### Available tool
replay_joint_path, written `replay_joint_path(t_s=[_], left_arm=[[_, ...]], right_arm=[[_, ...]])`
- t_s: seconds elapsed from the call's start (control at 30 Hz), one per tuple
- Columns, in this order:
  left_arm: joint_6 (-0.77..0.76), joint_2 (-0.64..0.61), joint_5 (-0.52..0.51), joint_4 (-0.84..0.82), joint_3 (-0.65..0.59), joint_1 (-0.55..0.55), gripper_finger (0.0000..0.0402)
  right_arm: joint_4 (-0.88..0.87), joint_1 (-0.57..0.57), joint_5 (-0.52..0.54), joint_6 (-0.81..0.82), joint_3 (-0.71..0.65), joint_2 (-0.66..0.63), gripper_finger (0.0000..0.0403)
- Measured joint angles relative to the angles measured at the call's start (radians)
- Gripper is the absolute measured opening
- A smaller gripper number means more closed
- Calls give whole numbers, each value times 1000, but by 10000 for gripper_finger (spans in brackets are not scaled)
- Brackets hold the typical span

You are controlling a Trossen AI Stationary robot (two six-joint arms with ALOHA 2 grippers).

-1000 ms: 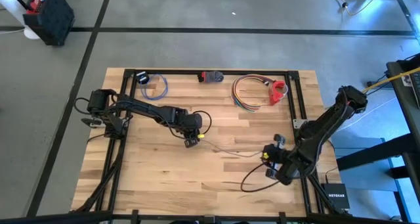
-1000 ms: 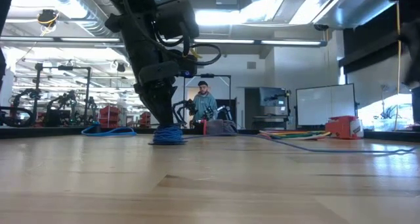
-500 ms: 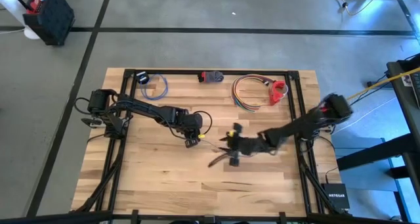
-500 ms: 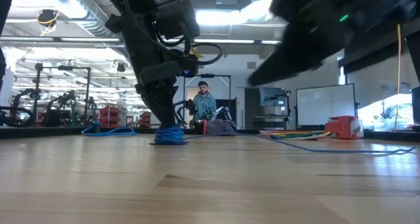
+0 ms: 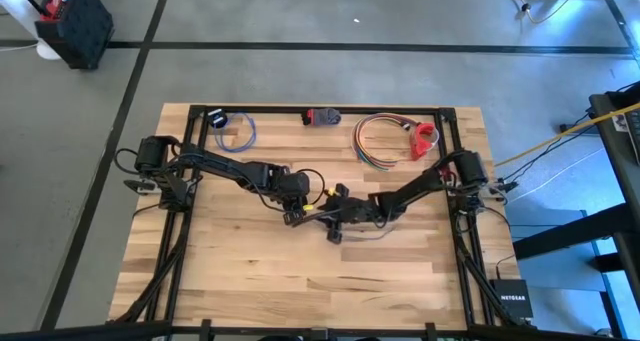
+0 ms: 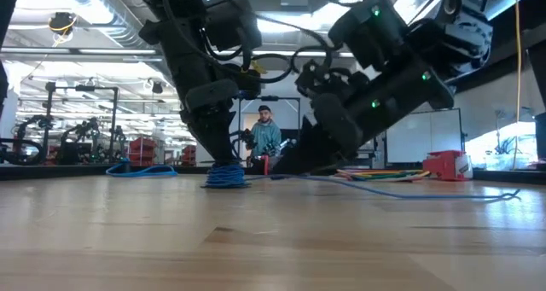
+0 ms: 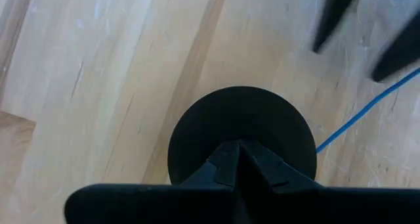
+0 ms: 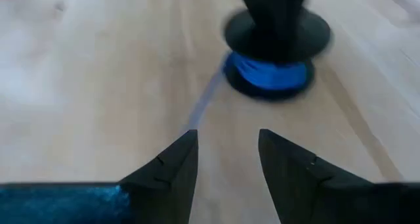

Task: Coil cords
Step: Uncoil the blue wire from the black spool

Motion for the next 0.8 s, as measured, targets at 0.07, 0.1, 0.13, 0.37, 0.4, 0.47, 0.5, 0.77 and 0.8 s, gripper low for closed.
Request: replay_joint_path(t_s=[0.07, 0.1, 0.13, 0.37, 0.4, 0.47, 0.5, 0.77, 0.8], left_arm=[[3, 0, 0, 3, 0, 0, 4], [3, 0, 0, 6, 0, 0, 4], [3, 0, 0, 7, 0, 0, 4], [3, 0, 0, 10, 0, 0, 4], [3, 0, 0, 10, 0, 0, 4], [3, 0, 0, 11, 0, 0, 4], [3, 0, 0, 11, 0, 0, 4], [3, 0, -1, 11, 0, 0, 4], [3, 0, 0, 12, 0, 0, 4]], right_arm=[[5, 2, -7, -11, 8, -1, 166], [-3, 2, -11, -22, 8, -6, 166], [-17, 2, -15, -24, 7, -13, 166], [-26, 2, -80, 39, 21, -48, 166], [-26, 3, -85, 55, 24, -38, 166], [-24, 12, -81, 60, 35, -11, 166], [-26, 16, -62, 60, 40, 6, 166], [-14, 23, 6, 53, 54, 66, 159], [-13, 22, 5, 53, 54, 66, 153]])
